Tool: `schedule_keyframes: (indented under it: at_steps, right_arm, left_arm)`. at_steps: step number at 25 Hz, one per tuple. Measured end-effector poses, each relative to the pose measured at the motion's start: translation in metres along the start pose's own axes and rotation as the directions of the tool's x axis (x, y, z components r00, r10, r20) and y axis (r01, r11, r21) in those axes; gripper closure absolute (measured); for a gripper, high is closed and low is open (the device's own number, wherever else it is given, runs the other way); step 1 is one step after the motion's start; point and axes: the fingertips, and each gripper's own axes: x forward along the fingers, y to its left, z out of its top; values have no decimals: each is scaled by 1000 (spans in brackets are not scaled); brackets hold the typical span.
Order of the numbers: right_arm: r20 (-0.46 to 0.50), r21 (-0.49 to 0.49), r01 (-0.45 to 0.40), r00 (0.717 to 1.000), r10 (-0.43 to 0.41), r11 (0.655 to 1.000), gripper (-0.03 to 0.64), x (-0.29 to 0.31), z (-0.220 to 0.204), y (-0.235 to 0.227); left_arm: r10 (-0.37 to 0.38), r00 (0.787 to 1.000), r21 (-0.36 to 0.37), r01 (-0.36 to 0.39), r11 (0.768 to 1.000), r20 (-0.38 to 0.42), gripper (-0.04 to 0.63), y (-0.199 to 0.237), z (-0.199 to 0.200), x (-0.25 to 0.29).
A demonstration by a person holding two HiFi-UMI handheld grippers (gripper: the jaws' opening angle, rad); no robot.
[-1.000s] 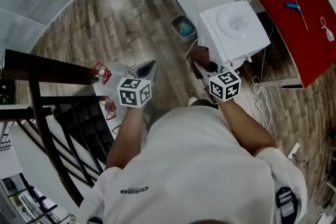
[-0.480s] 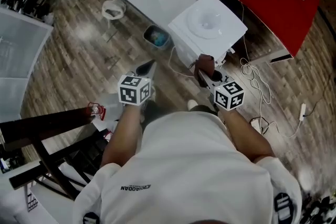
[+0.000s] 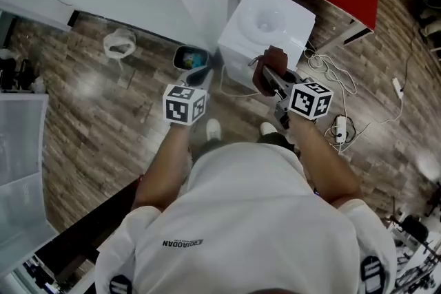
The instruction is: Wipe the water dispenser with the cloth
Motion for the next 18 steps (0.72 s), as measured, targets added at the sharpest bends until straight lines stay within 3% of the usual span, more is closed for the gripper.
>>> schedule_keyframes:
  at_steps: [9, 13, 18]
  right_arm:
    - [14, 138, 40, 999, -43, 990, 563, 109, 21, 23]
    - [26, 145, 68, 997, -72, 987, 563, 140, 23, 20]
    - [18, 223, 110, 993, -117, 969, 563, 142, 15, -4]
  left_arm:
    - [-108, 994, 7, 108, 994, -16, 606, 27, -11, 0]
    - [-119, 992, 18, 120, 993, -40, 606, 33, -19, -1]
    - [-109, 993, 59, 111, 992, -47, 606, 36, -22, 3]
